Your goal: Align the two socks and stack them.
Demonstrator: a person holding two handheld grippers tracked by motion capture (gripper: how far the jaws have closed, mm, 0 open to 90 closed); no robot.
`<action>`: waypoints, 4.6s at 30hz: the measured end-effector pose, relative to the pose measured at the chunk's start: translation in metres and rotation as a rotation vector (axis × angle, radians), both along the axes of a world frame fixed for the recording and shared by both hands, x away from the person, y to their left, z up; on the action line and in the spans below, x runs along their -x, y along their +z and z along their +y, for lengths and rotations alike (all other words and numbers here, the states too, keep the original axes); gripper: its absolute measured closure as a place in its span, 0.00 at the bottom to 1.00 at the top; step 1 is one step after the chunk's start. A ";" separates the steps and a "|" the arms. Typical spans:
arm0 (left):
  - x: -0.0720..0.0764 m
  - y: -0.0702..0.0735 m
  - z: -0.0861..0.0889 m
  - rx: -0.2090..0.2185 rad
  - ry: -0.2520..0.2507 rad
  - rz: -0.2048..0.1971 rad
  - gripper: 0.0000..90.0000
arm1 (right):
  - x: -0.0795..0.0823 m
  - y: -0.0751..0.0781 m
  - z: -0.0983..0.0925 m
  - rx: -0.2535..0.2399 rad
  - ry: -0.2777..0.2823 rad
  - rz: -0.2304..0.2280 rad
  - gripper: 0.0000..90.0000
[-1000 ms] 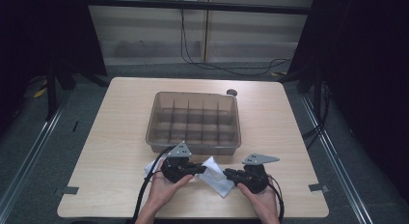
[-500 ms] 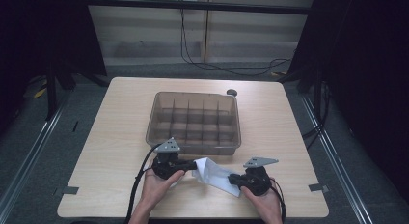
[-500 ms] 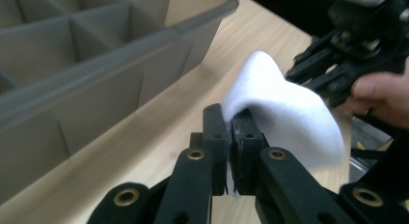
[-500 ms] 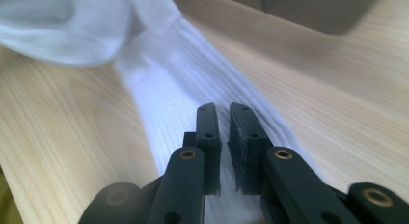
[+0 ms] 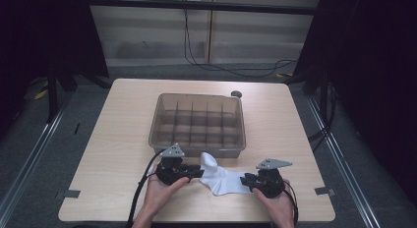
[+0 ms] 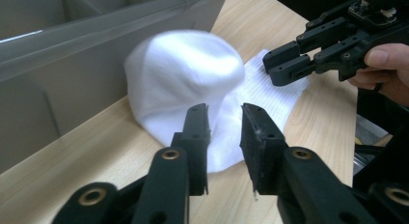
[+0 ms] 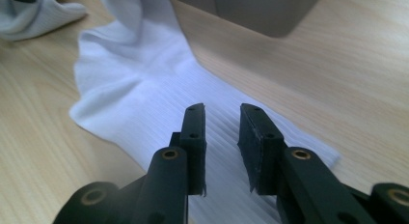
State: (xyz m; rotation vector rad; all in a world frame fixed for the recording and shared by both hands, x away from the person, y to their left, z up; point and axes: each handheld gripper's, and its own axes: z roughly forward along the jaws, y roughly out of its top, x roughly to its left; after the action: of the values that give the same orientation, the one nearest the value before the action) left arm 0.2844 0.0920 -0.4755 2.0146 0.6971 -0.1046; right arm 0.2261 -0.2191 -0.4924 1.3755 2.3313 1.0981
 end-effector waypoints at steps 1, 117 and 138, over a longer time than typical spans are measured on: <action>0.000 -0.001 -0.003 -0.011 -0.004 -0.002 0.75 | 0.000 0.000 0.002 -0.001 0.005 0.000 0.81; -0.003 -0.010 0.037 -0.109 0.158 -0.030 0.70 | -0.031 0.029 0.101 -0.065 0.211 -0.029 0.95; 0.000 0.005 0.040 -0.065 0.166 -0.055 0.62 | -0.022 0.025 0.058 -0.048 0.114 -0.043 0.74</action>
State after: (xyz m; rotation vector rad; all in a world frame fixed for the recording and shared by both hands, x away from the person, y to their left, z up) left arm 0.2847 0.1321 -0.4701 2.0052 0.8389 0.0715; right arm 0.2477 -0.1610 -0.4672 1.2346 2.3934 1.2101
